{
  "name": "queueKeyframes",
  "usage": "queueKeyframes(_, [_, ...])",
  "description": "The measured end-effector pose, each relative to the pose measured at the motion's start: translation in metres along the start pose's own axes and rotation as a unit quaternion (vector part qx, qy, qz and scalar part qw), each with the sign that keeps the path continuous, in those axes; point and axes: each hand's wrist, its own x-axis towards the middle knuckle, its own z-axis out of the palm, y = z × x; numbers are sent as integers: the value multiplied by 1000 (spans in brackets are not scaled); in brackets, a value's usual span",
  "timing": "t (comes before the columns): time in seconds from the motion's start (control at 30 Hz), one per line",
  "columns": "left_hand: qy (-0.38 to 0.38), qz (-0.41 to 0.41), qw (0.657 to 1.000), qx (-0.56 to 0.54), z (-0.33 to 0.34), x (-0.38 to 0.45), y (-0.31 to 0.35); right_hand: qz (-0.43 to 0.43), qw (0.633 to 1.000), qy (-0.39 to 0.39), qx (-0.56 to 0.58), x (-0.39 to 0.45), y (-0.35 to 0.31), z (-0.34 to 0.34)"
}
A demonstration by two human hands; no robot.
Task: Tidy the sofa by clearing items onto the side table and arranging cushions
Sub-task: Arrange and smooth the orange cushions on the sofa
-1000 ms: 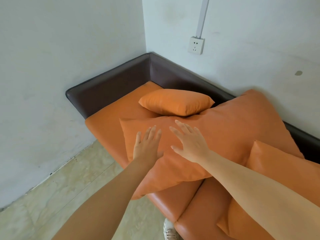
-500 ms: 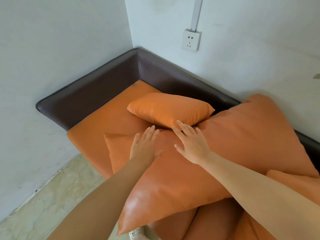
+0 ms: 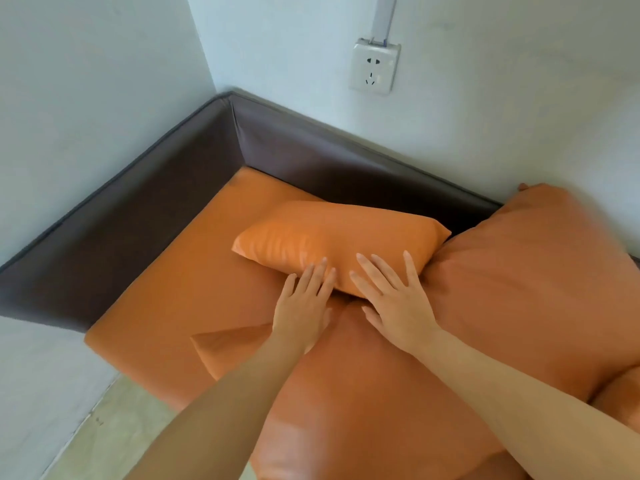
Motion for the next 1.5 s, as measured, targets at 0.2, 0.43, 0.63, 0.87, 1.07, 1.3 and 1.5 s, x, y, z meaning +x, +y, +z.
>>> queueKeyframes(0.2, [16, 71, 995, 63, 16, 39, -41, 35, 996, -1, -79, 27, -13, 13])
queueKeyframes(0.43, [-15, 104, 992, 66, 26, 81, -50, 93, 993, -22, -74, 28, -6, 28])
queueKeyframes(0.63, [-39, 87, 994, 48, 31, 117, -49, 176, 981, -81, -31, 43, 9, 34])
queueKeyframes(0.87, [-65, 46, 996, 29, 37, 148, -59, 188, 971, -148, -8, 64, 27, 42])
queueKeyframes(1.07, [-66, 83, 994, 30, 34, 146, -66, 155, 979, -135, 0, 67, 37, 35])
queueKeyframes(1.3, [-67, 109, 992, 19, 20, 145, -63, 145, 983, -112, -9, 60, 43, 35])
queueKeyframes(1.5, [-46, 117, 992, 32, 11, 143, -71, 140, 979, -147, 7, 66, 45, 22])
